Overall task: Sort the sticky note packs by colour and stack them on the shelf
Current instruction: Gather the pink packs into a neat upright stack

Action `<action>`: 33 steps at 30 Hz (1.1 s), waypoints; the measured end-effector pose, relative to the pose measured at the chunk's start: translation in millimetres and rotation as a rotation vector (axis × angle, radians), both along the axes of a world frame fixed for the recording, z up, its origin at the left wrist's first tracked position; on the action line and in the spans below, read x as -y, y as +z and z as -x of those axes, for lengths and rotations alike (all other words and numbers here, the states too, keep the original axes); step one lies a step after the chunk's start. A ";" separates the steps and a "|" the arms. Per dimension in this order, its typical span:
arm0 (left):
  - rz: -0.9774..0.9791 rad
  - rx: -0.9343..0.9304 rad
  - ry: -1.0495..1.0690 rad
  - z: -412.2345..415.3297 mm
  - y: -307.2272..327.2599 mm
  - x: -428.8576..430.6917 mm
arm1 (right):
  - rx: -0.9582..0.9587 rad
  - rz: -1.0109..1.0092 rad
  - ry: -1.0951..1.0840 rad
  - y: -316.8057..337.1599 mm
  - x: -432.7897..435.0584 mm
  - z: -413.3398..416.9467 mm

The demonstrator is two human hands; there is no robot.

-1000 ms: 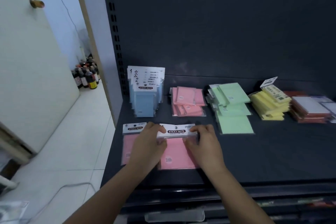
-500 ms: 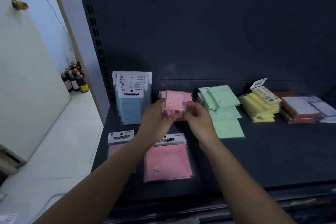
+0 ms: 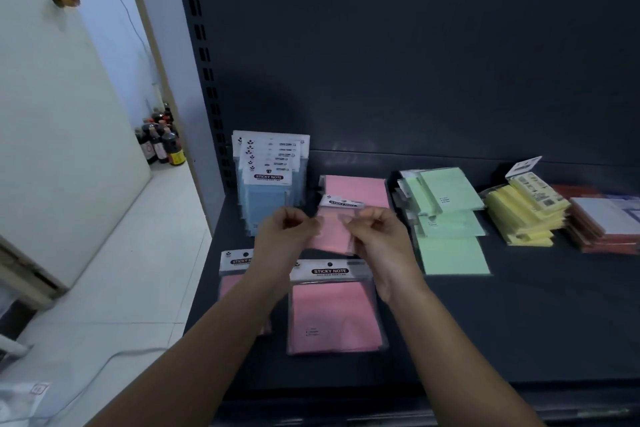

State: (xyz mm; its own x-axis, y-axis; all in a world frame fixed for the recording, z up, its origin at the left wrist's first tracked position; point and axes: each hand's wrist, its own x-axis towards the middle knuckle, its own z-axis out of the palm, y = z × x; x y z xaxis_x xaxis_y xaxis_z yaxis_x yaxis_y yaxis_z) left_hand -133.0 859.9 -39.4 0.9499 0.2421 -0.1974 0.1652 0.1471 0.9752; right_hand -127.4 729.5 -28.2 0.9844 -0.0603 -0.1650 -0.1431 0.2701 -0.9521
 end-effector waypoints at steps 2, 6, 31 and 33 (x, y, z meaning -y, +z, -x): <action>0.041 0.011 0.008 6.0 2.3 -11.9 | 0.036 0.046 0.061 -3.1 -7.5 3.7; 0.092 0.023 -0.031 22.8 6.7 -36.9 | 0.076 0.123 0.213 -10.1 -25.1 11.9; -0.795 0.187 0.047 57.1 -8.4 -88.2 | 0.411 0.841 0.119 -8.7 -76.6 27.1; -0.691 0.209 -0.034 46.8 -1.9 -72.8 | 0.382 0.825 -0.025 -6.2 -60.5 17.1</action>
